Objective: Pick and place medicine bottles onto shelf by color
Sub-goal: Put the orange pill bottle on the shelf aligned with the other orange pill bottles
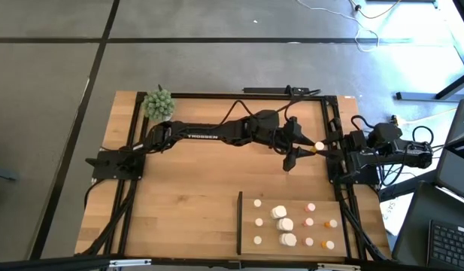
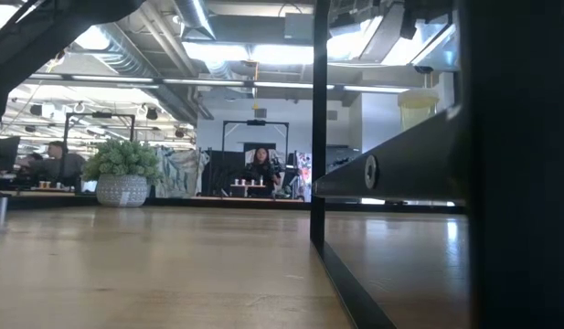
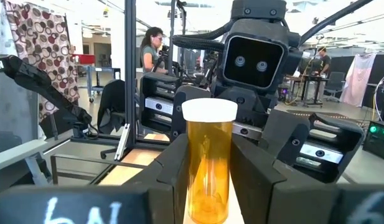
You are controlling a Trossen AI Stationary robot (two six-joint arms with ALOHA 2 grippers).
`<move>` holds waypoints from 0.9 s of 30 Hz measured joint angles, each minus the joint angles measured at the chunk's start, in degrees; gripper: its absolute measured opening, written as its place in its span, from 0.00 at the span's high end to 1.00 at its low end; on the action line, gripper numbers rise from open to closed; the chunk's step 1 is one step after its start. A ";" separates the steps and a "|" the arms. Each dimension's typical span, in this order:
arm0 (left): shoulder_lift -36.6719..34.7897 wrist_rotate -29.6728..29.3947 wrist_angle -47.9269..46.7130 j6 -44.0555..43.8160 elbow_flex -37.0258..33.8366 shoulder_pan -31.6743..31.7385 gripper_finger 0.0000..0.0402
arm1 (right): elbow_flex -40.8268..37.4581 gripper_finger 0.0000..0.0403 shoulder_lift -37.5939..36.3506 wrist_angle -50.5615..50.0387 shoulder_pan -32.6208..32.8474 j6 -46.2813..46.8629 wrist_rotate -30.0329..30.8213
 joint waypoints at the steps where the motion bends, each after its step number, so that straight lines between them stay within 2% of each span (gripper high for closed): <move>1: 0.00 0.00 -0.01 0.01 0.00 -0.01 0.61 | 0.00 0.74 0.00 -0.01 0.00 0.03 0.04; 10: 0.00 0.02 0.00 0.02 0.00 0.02 0.62 | 0.00 0.74 -0.02 -0.01 0.00 0.22 0.25; 20: 0.00 0.28 0.73 0.22 0.00 0.01 0.75 | 0.00 0.74 -0.09 0.04 0.00 0.33 0.51; 27: 0.00 0.28 0.92 0.22 0.00 -0.01 0.78 | 0.00 0.74 -0.09 0.05 0.00 0.95 0.49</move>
